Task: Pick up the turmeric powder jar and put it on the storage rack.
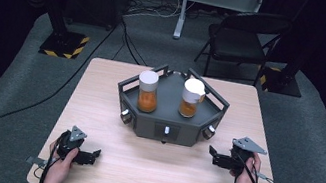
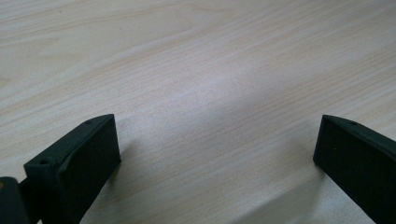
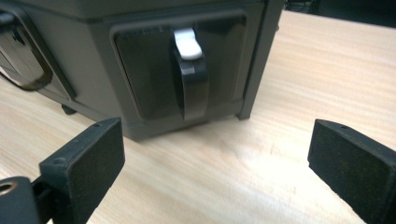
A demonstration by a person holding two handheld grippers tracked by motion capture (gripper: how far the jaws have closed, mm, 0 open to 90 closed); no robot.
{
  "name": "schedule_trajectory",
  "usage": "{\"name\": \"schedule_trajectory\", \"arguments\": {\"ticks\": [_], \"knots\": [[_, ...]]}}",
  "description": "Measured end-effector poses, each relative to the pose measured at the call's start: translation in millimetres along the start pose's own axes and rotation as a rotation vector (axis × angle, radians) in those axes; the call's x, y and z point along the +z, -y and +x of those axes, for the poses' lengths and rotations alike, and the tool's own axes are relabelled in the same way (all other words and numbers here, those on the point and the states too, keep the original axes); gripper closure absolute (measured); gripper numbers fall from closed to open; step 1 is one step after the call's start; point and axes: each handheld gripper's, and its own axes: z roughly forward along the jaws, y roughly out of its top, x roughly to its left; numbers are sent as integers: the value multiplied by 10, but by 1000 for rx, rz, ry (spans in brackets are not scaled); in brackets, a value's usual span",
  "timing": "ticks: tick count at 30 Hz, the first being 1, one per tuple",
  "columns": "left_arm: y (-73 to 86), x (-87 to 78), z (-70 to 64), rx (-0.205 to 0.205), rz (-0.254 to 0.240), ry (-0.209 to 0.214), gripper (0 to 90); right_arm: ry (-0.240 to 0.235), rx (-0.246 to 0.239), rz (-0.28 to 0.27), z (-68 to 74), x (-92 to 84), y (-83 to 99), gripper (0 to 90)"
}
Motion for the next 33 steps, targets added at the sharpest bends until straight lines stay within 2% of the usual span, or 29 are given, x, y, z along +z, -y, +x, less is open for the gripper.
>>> {"name": "schedule_trajectory", "arguments": {"ticks": [21,27,30,33], "knots": [[1,-1,-2,0,0,0,0,-5,47,63,-103,9,438,36],[0,-1,-2,1,0,0,0,-12,51,110,-126,10,462,40],[1,-1,-3,0,0,0,0,-9,51,117,-129,-3,463,40],[2,-2,-5,-1,0,0,0,2,51,158,-126,8,415,40]]}}
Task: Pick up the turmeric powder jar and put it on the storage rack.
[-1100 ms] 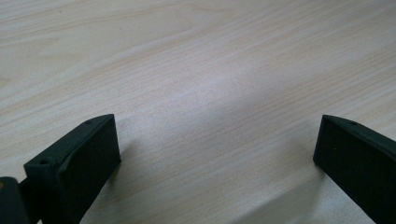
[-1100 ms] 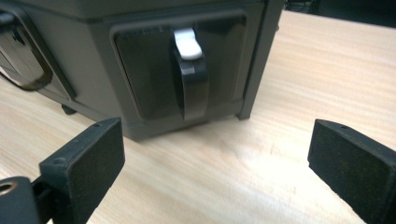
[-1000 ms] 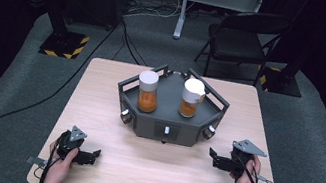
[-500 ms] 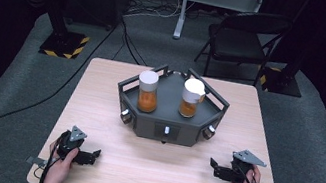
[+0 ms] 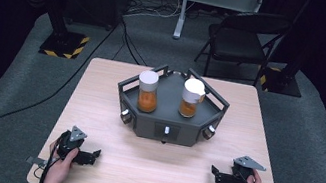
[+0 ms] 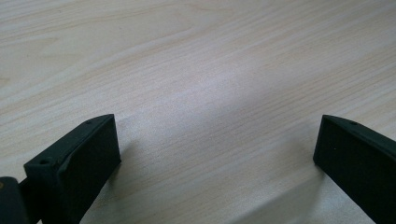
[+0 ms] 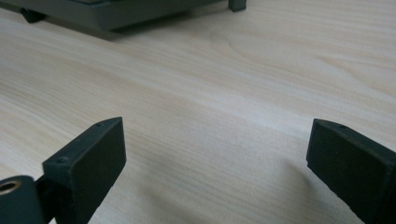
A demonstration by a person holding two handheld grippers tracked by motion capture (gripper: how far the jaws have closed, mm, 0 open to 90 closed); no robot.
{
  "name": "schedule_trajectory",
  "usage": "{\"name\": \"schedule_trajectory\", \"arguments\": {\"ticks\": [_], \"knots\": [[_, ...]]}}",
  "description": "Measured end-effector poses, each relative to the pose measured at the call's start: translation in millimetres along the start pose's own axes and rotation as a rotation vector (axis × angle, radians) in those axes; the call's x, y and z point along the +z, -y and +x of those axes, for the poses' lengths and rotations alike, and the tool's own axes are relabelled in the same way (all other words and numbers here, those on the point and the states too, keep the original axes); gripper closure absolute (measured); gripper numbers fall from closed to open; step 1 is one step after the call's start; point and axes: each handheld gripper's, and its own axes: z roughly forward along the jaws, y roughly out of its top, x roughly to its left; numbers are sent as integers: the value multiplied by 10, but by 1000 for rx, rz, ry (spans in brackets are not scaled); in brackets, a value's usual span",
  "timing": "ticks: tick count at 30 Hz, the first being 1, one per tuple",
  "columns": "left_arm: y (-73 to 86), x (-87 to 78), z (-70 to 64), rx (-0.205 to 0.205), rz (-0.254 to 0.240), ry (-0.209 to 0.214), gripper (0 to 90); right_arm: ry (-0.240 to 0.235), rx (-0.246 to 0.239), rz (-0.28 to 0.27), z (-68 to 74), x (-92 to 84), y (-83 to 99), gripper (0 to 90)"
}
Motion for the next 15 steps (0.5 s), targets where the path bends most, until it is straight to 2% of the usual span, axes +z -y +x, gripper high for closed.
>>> {"name": "schedule_trajectory", "arguments": {"ticks": [3,6,12,15], "knots": [[0,0,0,0,0,0,0,2,-2,44,4,18,-57,35],[0,0,0,0,0,0,0,1,-11,50,8,18,-63,27],[-1,-1,1,3,1,0,0,22,-67,79,95,21,-88,10],[-1,-2,1,3,1,0,0,23,-74,83,104,23,-94,2]]}}
